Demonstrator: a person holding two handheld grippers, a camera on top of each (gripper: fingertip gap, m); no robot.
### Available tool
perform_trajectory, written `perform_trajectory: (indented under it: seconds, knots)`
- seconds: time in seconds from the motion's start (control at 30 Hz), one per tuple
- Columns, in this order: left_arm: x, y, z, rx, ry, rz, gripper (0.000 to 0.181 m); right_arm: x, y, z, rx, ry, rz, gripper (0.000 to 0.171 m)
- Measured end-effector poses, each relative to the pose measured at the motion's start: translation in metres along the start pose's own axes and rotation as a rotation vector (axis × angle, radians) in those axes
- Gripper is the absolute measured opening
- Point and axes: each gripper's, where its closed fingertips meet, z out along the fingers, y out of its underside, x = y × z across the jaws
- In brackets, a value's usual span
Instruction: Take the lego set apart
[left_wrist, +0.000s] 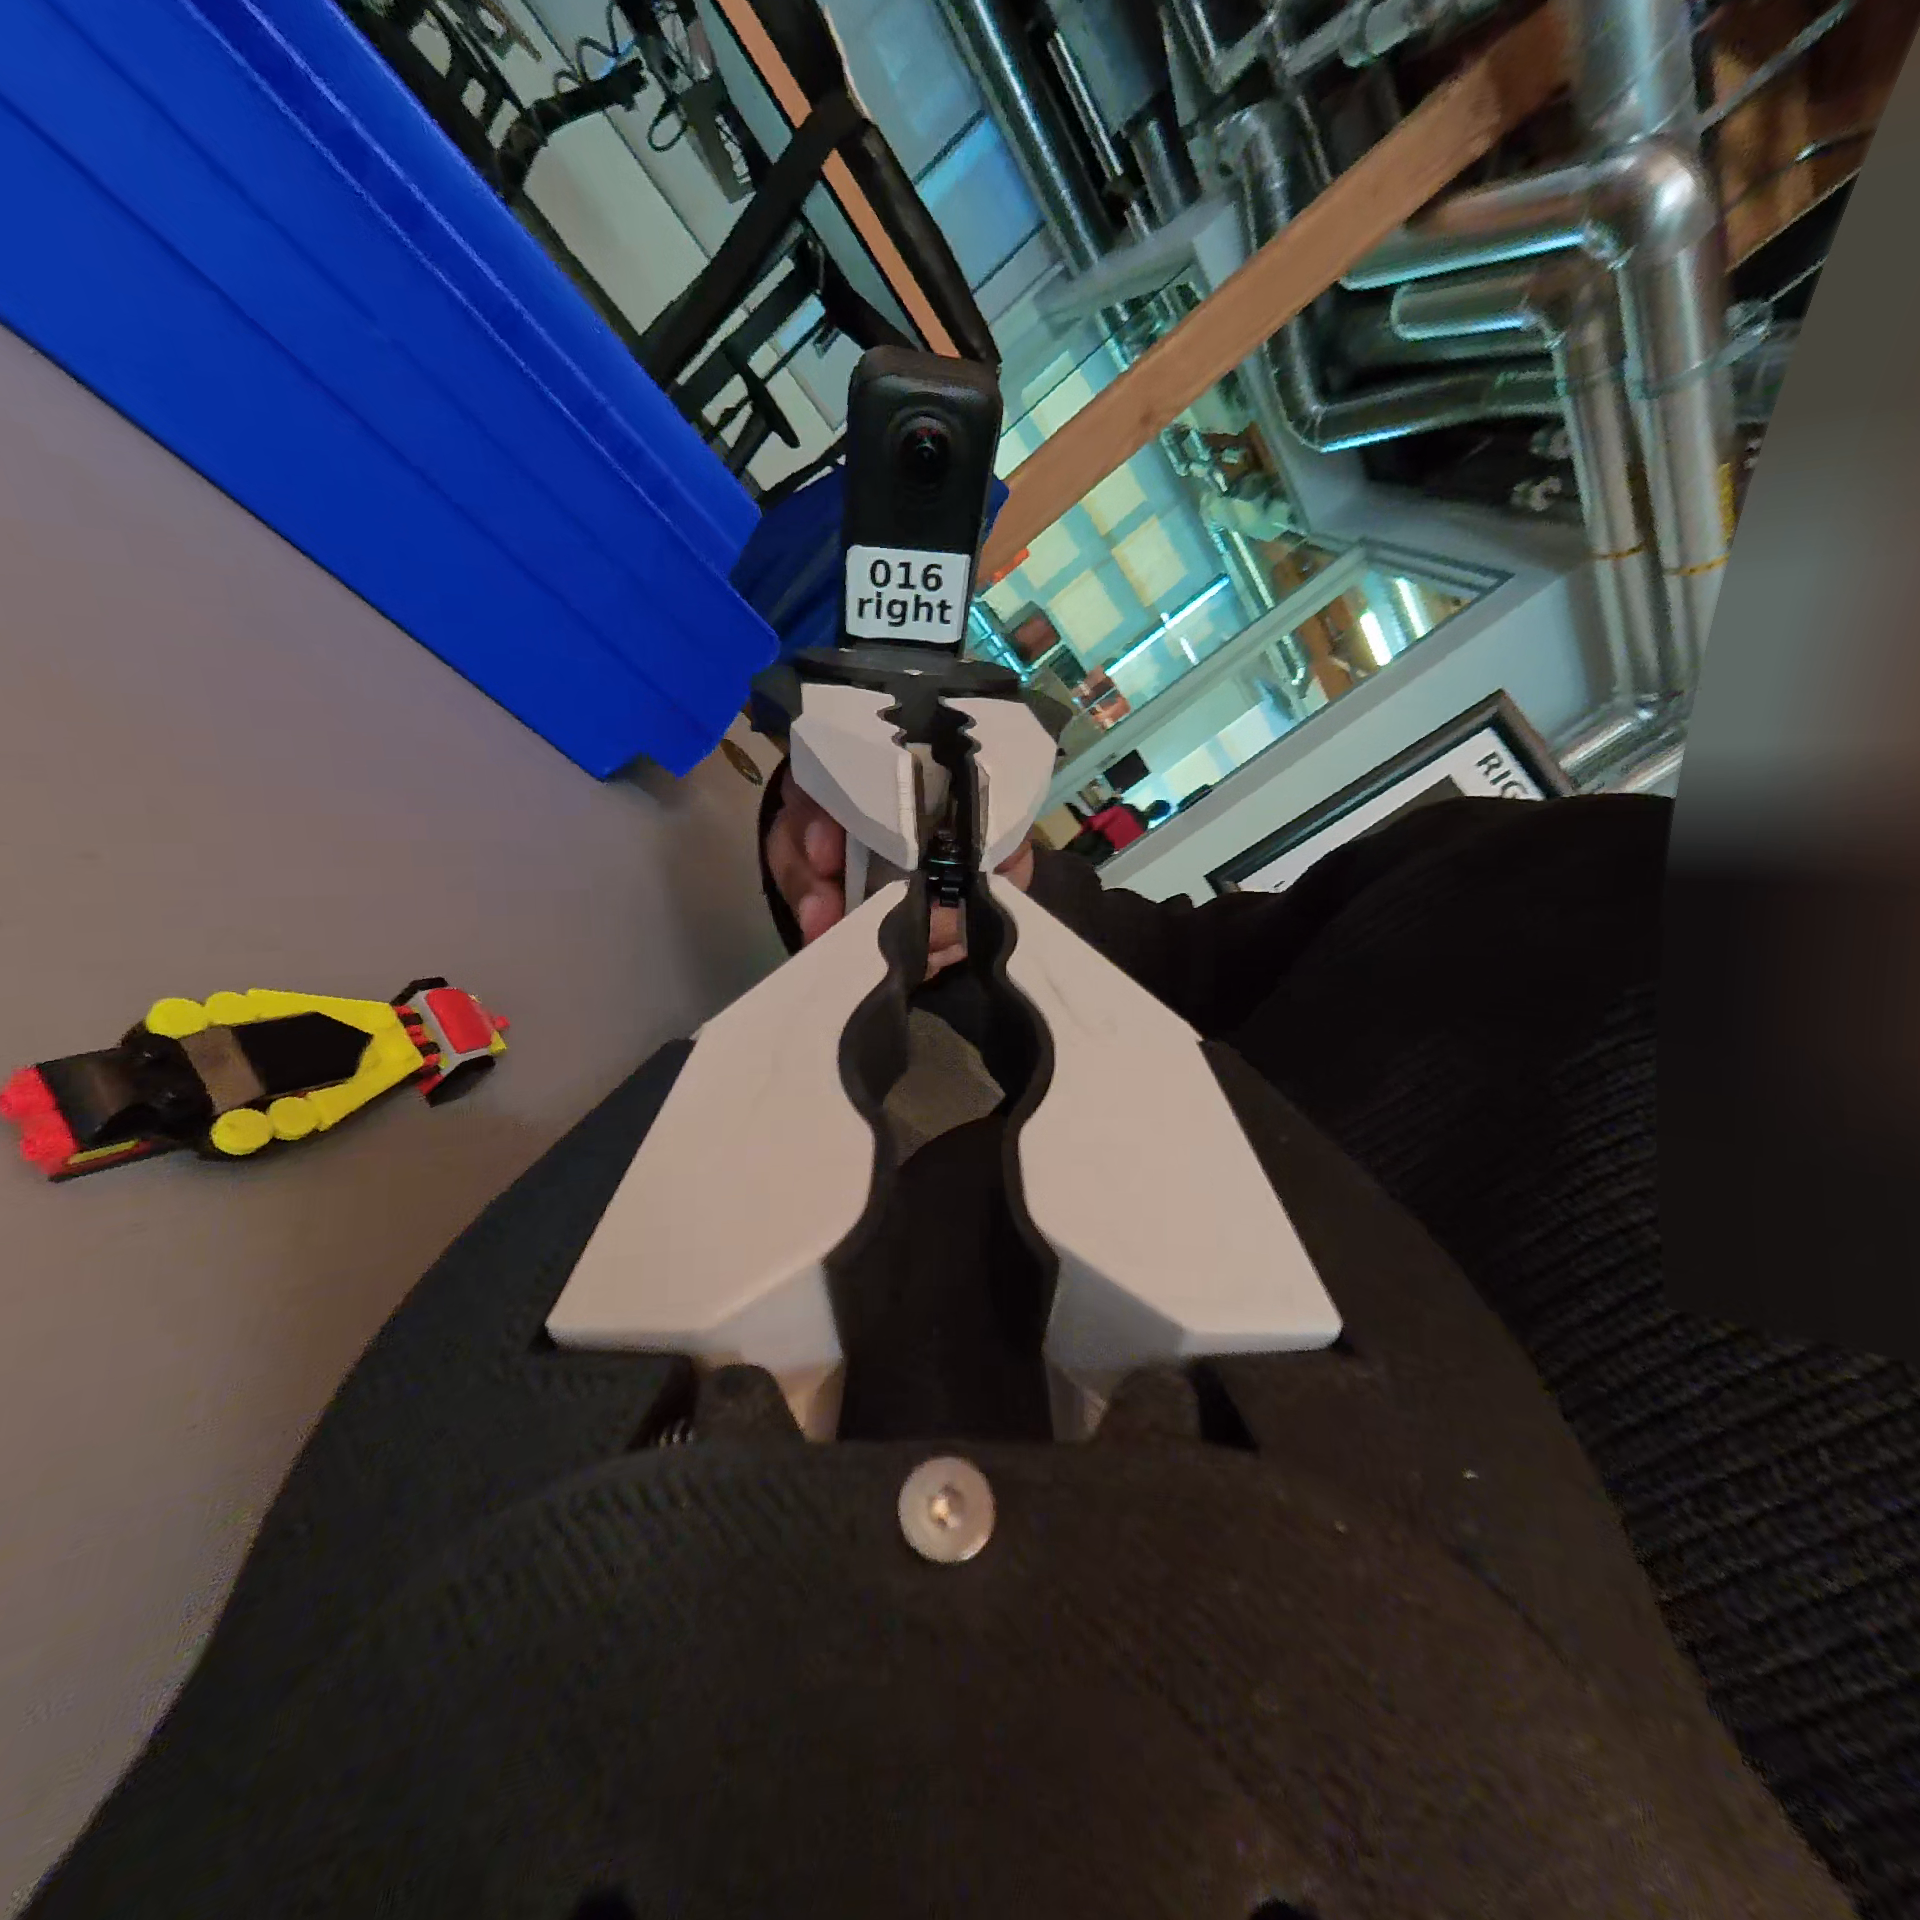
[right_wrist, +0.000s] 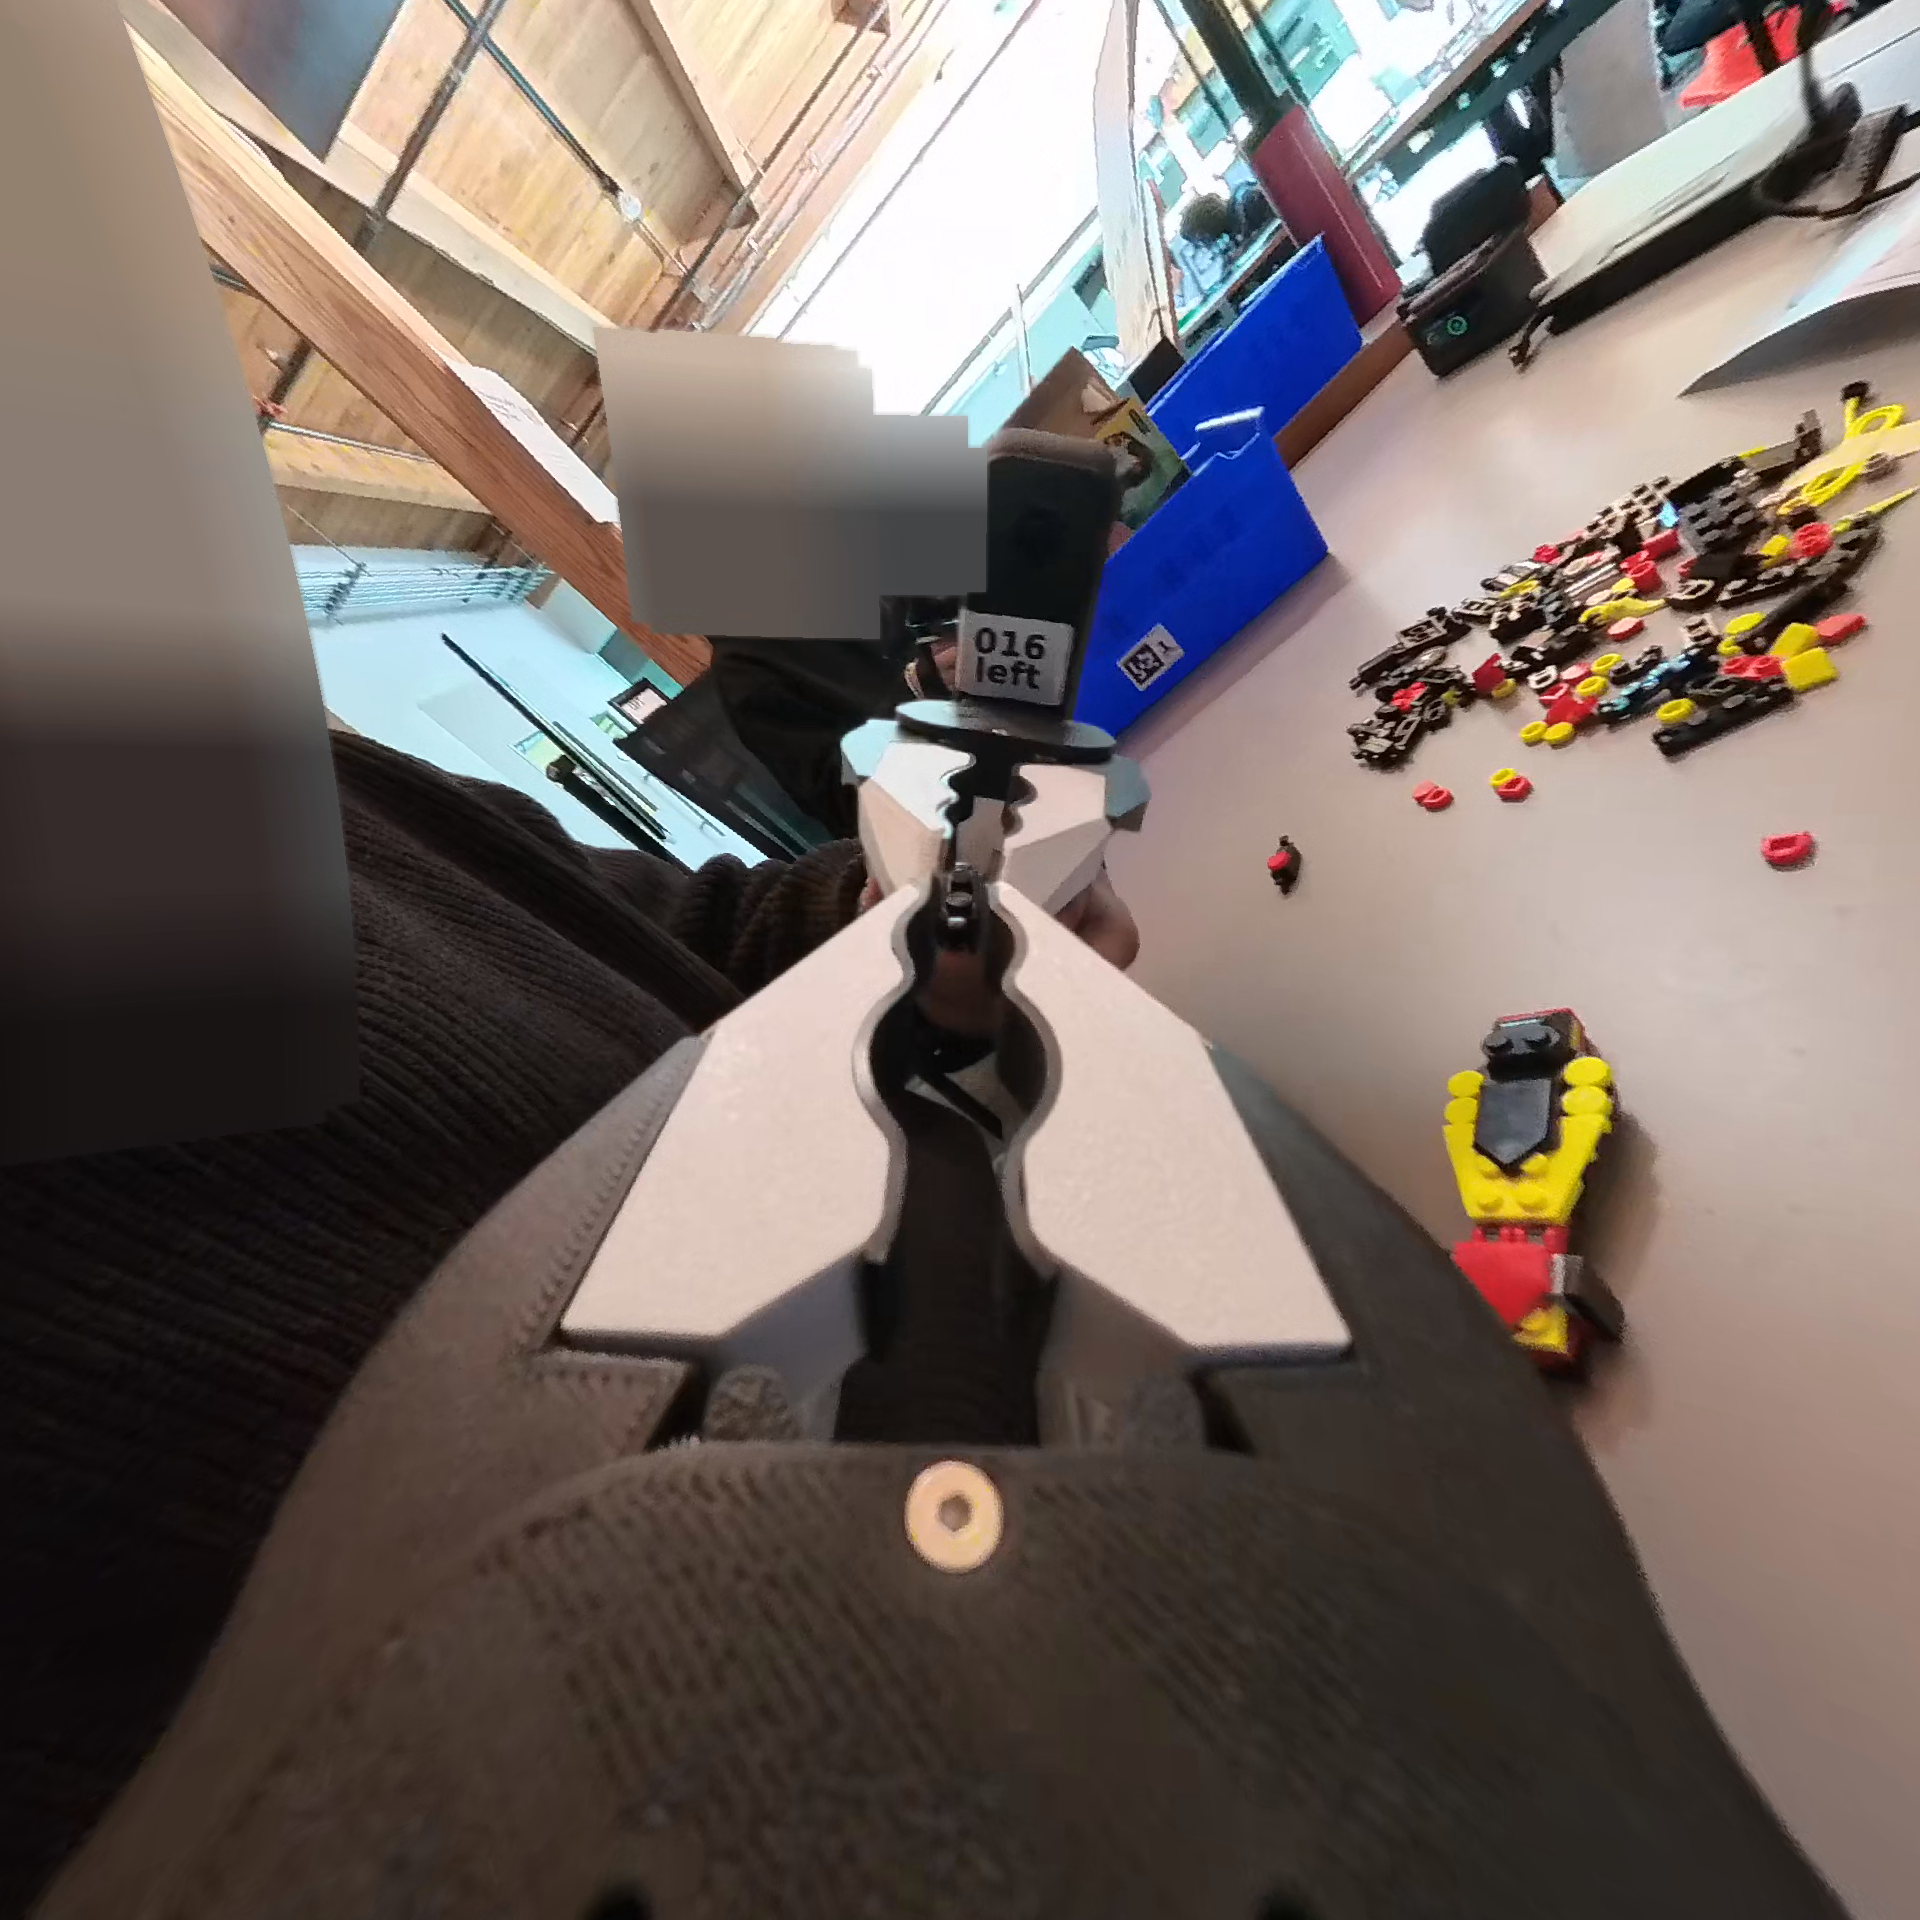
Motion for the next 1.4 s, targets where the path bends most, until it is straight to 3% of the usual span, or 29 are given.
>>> perform_trajectory:
  seconds: [0.23,0.47,0.73,1.17,1.4]
  knots:
    - [-0.003,0.008,-0.001,-0.073,-0.113,0.170,0.006,0.001,0.005,0.001,-0.041,0.058,-0.037,0.007]
    - [-0.005,0.015,0.005,-0.113,-0.194,0.297,0.002,0.006,0.000,-0.001,0.052,0.036,0.091,0.005]
    - [-0.007,0.007,0.004,-0.045,-0.171,0.239,0.003,0.007,-0.007,-0.002,0.145,-0.063,0.244,0.006]
    - [-0.009,-0.017,-0.009,0.104,-0.179,0.206,0.000,0.010,-0.009,-0.004,0.188,-0.078,0.276,0.000]
    - [-0.011,-0.017,-0.011,0.104,-0.170,0.182,0.000,0.013,-0.005,-0.001,0.174,-0.059,0.262,0.000]
